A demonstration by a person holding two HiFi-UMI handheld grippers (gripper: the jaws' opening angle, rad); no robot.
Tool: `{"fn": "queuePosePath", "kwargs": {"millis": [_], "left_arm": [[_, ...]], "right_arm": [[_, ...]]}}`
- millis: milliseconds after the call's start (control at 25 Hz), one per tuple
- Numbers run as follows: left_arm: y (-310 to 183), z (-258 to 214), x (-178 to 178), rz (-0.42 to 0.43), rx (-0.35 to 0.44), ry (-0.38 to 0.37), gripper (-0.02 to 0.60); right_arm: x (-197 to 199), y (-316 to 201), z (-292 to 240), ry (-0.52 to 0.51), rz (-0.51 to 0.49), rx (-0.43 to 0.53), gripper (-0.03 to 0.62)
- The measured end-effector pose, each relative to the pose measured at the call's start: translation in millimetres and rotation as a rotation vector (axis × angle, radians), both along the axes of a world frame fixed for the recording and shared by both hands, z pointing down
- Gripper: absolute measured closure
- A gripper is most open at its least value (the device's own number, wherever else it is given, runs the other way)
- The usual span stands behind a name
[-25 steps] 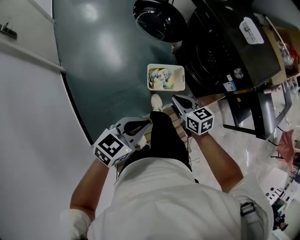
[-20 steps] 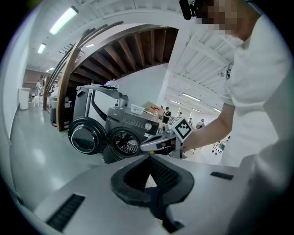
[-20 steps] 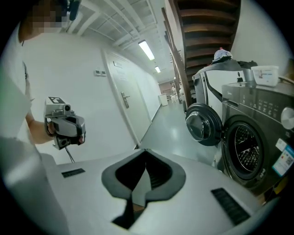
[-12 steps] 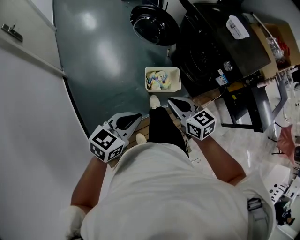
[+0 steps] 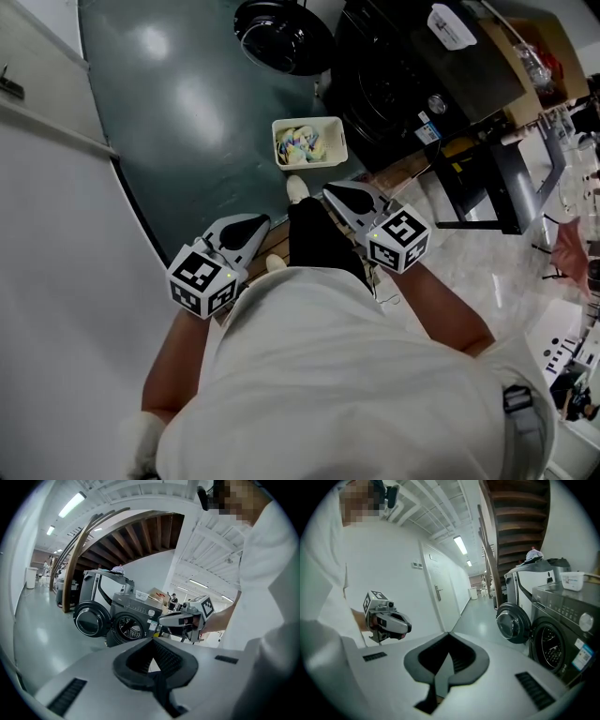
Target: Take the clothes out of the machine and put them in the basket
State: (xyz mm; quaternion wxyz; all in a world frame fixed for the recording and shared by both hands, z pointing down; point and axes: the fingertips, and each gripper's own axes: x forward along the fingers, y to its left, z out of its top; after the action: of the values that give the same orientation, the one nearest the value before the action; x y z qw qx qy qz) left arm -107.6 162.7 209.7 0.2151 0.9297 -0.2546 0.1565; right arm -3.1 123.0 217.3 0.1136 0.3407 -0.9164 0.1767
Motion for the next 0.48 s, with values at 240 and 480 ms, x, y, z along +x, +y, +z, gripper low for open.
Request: {"fn": "queuePosePath", "kwargs": {"millis": [240,480], "left_arm": [[-1,-3,3,0.007,0.011,0.002,0.585],[3,1,0,0.006,0.006,0.004,0.584]], "right_arm": [[0,1,-7,-0.012,0.006,0.015,0.589],[-4,8,-15,-0.019,-0.005,0.033,0.589]]}}
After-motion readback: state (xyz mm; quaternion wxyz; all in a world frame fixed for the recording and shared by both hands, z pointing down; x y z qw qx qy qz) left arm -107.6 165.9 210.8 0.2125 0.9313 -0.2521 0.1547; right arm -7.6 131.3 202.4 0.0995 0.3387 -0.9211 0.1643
